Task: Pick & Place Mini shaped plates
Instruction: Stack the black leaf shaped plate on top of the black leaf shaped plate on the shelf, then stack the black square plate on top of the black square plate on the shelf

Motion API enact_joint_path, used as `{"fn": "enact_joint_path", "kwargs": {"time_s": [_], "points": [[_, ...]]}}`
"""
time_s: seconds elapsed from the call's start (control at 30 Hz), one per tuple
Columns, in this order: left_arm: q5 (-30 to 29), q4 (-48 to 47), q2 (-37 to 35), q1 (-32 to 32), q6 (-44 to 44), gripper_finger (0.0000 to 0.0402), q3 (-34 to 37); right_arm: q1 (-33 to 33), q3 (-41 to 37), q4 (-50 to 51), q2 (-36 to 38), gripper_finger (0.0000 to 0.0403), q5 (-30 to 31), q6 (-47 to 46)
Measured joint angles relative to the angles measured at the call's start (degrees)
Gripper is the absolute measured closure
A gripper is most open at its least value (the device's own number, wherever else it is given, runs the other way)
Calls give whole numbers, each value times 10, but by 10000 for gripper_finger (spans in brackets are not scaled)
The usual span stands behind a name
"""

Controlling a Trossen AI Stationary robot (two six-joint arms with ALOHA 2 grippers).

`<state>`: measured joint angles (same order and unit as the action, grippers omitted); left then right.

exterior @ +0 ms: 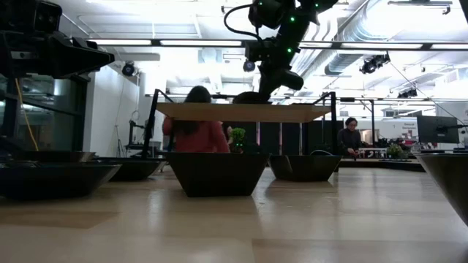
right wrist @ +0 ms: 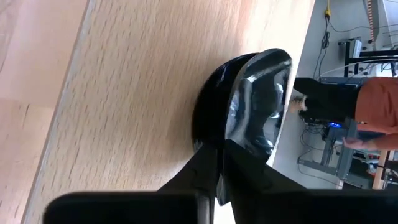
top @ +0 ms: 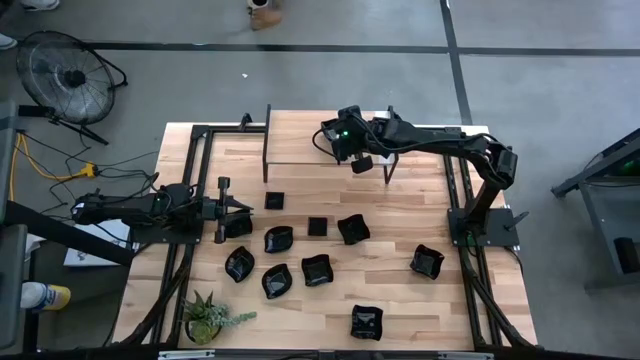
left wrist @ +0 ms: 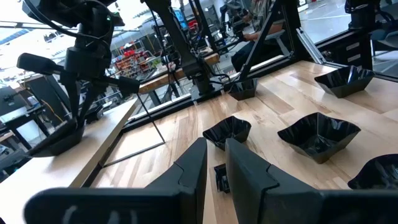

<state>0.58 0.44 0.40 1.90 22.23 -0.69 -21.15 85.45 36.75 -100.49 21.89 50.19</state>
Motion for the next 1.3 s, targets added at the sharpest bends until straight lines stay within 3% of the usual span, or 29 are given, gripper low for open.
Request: {"fn": "enact_joint_path", "kwargs": {"time_s": [0.47,0.93,1.3], "points": [[0,0,0,0,0,346,0,8,0,-2,5,313,26,4],[0,0,0,0,0,346,0,48,0,-10,26,294,84,-7],[0,0,0,0,0,346,0,127,0,79,57,295,72,-113]]}}
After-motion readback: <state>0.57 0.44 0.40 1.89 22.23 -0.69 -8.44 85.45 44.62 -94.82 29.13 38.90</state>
